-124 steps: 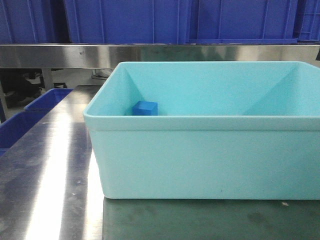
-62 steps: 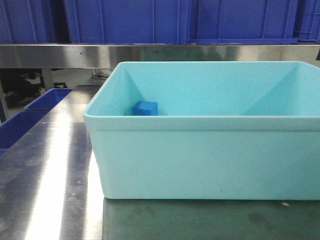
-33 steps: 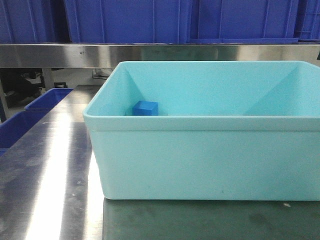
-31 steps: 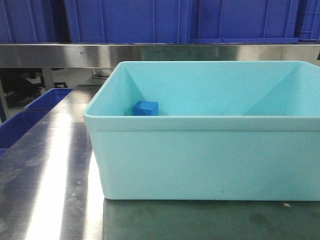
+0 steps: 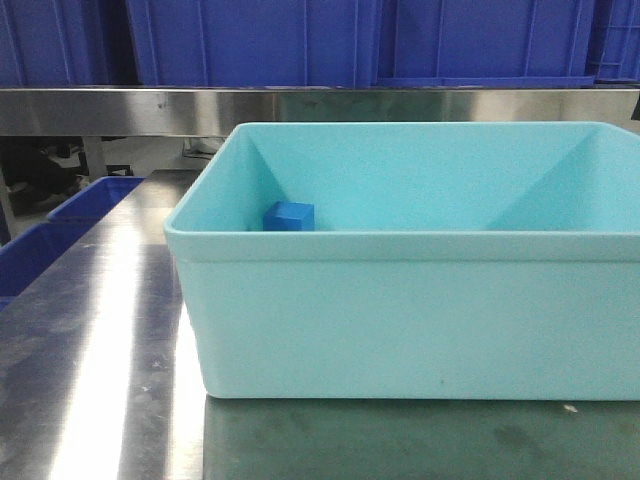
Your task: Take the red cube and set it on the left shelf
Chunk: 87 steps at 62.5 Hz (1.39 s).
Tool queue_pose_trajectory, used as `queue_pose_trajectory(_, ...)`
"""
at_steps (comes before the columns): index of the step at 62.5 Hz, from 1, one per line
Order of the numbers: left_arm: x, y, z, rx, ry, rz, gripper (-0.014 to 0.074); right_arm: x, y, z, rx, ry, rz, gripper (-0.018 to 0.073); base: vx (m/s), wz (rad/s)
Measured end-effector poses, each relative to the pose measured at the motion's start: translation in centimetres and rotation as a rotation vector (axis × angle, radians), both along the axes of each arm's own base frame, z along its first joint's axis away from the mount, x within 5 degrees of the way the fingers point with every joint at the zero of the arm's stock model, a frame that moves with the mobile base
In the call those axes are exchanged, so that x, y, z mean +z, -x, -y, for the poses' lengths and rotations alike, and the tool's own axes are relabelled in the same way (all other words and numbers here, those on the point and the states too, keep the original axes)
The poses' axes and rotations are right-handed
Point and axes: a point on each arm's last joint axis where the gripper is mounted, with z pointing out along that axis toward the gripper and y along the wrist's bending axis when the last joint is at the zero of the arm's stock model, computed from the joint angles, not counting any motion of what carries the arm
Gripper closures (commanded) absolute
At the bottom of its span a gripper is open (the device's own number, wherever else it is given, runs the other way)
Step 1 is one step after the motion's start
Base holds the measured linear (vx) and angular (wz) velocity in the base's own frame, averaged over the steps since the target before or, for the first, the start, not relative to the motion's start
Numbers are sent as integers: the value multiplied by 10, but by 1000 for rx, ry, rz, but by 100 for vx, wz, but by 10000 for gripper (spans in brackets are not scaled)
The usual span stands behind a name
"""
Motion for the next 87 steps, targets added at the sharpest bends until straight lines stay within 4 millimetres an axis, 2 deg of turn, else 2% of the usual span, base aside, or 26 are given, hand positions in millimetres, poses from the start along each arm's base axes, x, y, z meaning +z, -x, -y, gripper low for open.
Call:
queue_pose_trajectory(4,0,0,0,0,0,0,495,12,-15,-12,77,9,-86,514,0,0)
queue_pose_trajectory(8,0,0,0,0,0,0,495,14,-33,-26,141,31,-185,514,0,0)
queue_pose_trajectory(16,0,0,0,0,0,0,496,6,-72,-63,252,83,-364,508,0,0)
queue_pose_trajectory(25,0,0,0,0,0,0,495,-31,-119,-102,292,137,-573,398,0,0)
queue_pose_trajectory(36,0,0,0,0,0,0,495,-75,-156,-124,234,113,-759,255,0,0)
queue_pose_trajectory(52,0,0,0,0,0,0,496,-124,-186,-140,165,100,-927,67,0,0)
queue_pose_trajectory(64,0,0,0,0,0,0,495,-151,-198,-147,133,109,-1009,-43,0,0)
queue_pose_trajectory(87,0,0,0,0,0,0,495,-181,-209,-153,70,88,-1105,-48,0,0)
